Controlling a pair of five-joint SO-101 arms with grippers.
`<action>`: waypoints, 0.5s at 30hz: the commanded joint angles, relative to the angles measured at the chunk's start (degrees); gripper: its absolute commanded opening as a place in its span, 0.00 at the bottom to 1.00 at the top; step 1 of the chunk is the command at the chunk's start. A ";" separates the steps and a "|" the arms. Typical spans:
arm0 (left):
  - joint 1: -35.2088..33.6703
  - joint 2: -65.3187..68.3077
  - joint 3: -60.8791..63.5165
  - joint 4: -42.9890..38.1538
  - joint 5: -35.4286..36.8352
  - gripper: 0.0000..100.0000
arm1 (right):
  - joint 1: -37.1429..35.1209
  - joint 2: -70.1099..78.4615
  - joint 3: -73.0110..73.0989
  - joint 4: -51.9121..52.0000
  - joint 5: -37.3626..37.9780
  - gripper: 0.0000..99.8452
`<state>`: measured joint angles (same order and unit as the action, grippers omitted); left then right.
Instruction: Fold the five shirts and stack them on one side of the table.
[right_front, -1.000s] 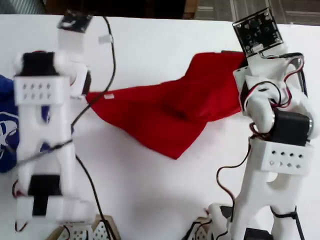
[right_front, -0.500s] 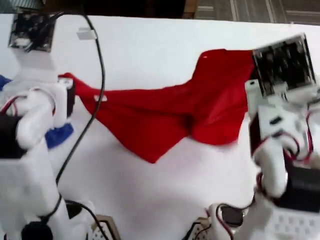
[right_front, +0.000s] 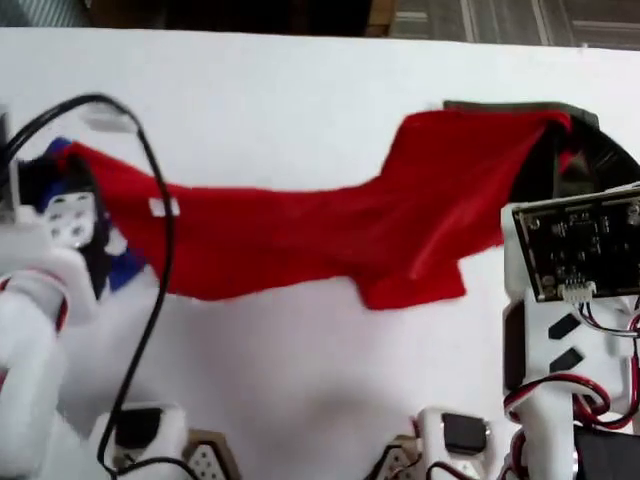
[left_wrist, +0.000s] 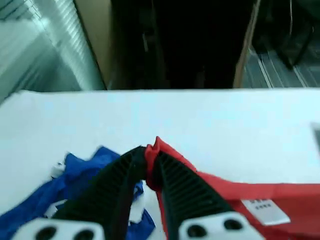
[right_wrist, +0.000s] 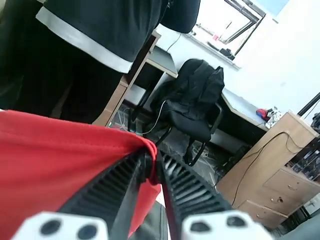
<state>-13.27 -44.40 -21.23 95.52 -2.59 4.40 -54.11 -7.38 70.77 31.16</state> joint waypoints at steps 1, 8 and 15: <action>-1.23 -0.26 -0.66 -2.29 0.62 0.03 | 0.66 -0.48 -1.76 -3.47 -0.44 0.02; -1.14 -0.26 -0.04 -0.26 3.25 0.03 | 0.57 -0.84 -1.93 -2.95 -0.44 0.02; -1.41 -0.70 -0.31 5.89 2.90 0.03 | 0.57 -3.21 -7.21 0.66 -0.44 0.02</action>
<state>-14.07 -44.57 -21.14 99.56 0.13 4.40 -55.87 -10.64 70.59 31.16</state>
